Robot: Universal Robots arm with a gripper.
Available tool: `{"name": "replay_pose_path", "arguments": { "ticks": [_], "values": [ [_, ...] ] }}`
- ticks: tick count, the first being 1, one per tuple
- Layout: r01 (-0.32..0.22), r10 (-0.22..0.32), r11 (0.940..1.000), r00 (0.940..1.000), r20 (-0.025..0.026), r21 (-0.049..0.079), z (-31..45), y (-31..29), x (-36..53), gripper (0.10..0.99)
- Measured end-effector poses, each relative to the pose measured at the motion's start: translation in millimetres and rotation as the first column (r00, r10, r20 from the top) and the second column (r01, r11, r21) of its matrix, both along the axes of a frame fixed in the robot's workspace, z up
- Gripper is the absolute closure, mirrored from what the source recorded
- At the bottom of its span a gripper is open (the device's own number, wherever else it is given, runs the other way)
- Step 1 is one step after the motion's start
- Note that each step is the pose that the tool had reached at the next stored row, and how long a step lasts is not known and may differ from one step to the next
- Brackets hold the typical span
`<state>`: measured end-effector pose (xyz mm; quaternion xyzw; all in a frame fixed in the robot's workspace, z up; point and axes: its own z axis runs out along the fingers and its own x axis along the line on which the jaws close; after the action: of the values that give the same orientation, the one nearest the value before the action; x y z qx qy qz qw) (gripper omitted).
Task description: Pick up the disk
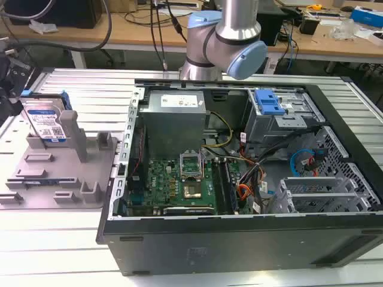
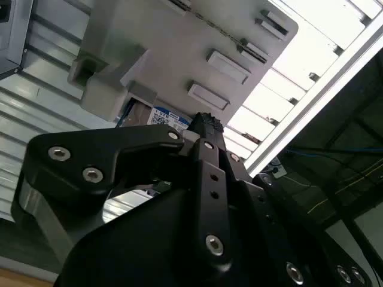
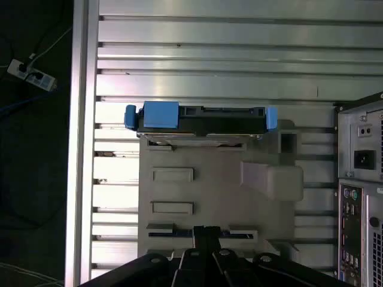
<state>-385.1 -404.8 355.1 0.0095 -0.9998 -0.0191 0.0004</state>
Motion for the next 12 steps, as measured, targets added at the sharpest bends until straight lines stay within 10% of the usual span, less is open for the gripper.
{"name": "replay_pose_path", "arguments": {
  "ticks": [9,12],
  "values": [
    [-0.002,0.002,1.0,1.0,0.0,0.0,0.0,0.0,0.0,0.98],
    [-0.079,0.079,0.9969,0.9969,0.0,0.0,-0.2,0.0,0.0,0.98]
  ]
}}
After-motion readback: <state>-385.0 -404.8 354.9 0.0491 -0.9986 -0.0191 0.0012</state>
